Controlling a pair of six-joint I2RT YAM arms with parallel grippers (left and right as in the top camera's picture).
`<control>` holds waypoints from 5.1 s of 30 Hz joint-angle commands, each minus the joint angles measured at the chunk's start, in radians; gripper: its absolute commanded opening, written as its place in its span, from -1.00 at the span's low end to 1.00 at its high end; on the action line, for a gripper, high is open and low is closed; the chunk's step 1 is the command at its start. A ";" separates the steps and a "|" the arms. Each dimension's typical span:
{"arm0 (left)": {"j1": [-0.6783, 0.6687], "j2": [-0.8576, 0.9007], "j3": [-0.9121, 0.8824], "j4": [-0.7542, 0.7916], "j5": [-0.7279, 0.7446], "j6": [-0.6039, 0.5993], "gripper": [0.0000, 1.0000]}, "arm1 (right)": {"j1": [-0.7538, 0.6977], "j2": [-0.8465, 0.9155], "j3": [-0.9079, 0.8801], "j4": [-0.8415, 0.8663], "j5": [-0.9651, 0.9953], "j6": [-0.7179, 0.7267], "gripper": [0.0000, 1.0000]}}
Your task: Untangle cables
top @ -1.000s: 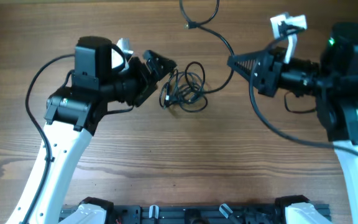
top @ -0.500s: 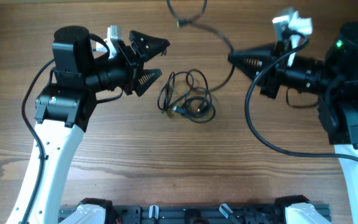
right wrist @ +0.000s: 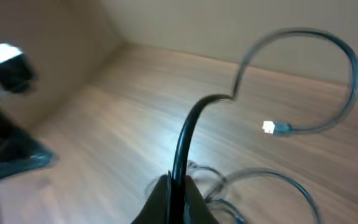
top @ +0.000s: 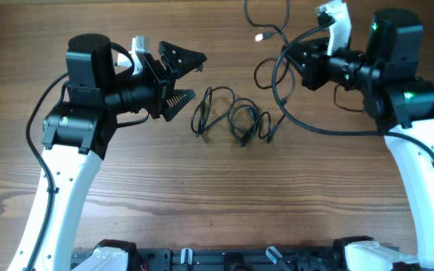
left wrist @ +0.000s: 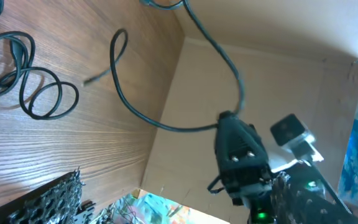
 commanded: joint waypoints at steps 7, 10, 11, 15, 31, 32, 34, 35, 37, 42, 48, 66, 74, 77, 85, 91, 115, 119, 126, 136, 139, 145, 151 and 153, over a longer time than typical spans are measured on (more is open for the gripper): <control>0.047 0.000 0.007 0.113 0.005 -0.141 0.85 | 0.078 -0.020 0.014 -0.052 -0.449 -0.109 -0.91; 0.082 0.000 0.007 0.112 0.005 -0.142 0.72 | 0.116 -0.020 0.014 -0.041 -0.449 -0.115 -0.91; 0.090 0.000 0.007 0.112 0.003 -0.142 0.63 | 0.130 -0.020 0.014 -0.037 -0.449 -0.116 -0.91; 0.092 0.000 0.007 0.063 -0.058 -0.142 0.46 | 0.192 -0.020 0.014 0.018 -0.449 -0.109 -0.91; 0.142 0.000 0.007 0.063 -0.352 -0.137 -0.24 | 0.192 -0.033 0.014 0.036 -0.396 -0.032 -0.91; 0.142 0.000 0.007 0.063 -0.352 -0.137 -0.28 | 0.192 -0.033 0.014 0.035 -0.396 -0.027 -0.91; 0.142 0.000 0.007 0.063 -0.352 -0.137 -0.58 | 0.192 -0.033 0.014 0.030 -0.395 -0.005 -0.91; 0.142 0.000 0.007 0.063 -0.352 -0.137 -0.78 | 0.192 -0.033 0.014 0.030 -0.396 -0.005 -0.91; 0.142 0.000 0.007 0.060 -0.352 -0.134 -0.92 | 0.192 -0.033 0.014 0.029 -0.378 0.005 -0.91; 0.142 0.000 0.007 0.014 -0.378 -0.134 -0.92 | 0.191 -0.033 0.014 0.029 0.086 0.327 -0.56; 0.216 -0.006 0.007 0.197 -0.201 -0.146 -0.92 | 0.191 -0.033 0.014 0.031 0.129 0.359 -0.22; 0.225 -0.045 0.007 0.606 -0.213 -0.740 -0.92 | 0.342 -0.031 0.014 0.024 0.082 0.229 0.27; 0.225 -0.045 0.007 0.605 -0.212 -0.740 -0.92 | 0.495 0.051 0.014 0.113 0.294 0.314 -0.20; 0.225 -0.045 0.007 0.594 -0.212 -0.740 -0.92 | 0.495 0.074 0.014 0.143 0.338 0.359 -0.35; 0.225 -0.045 0.007 0.503 -0.243 -0.731 -0.92 | 0.495 0.036 0.014 0.167 0.508 0.543 -0.63; 0.225 -0.045 0.007 0.446 -0.307 -0.656 -0.92 | 0.491 -0.108 0.014 0.020 0.889 0.540 -0.91; 0.225 -0.047 0.007 0.443 -0.253 -0.634 -0.92 | 0.508 0.210 0.014 0.175 0.512 0.964 -0.16; 0.225 -0.047 0.007 0.443 -0.253 -0.634 -0.92 | 0.510 0.230 0.014 0.192 0.614 0.984 -0.71; 0.225 -0.047 0.007 0.390 -0.293 -0.484 -0.92 | 0.508 0.141 0.014 0.117 0.863 0.713 -0.91; 0.224 -0.047 0.007 -0.047 -0.437 -0.077 -0.20 | 0.486 -0.016 0.014 -0.075 1.098 0.603 -0.92; 0.222 -0.047 0.007 -0.156 -0.433 0.023 0.43 | 0.486 -0.016 0.014 -0.107 1.108 0.674 -0.92; 0.222 -0.047 0.007 -0.256 -0.426 0.192 1.00 | 0.485 -0.016 0.014 -0.111 1.115 0.672 -0.91; 0.222 -0.047 0.007 -0.362 -0.426 0.293 1.00 | 0.468 -0.016 0.014 -0.109 1.167 0.760 -0.91; 0.222 -0.047 0.007 -0.355 -0.426 0.315 1.00 | 0.447 -0.016 0.014 -0.121 1.165 0.793 -0.91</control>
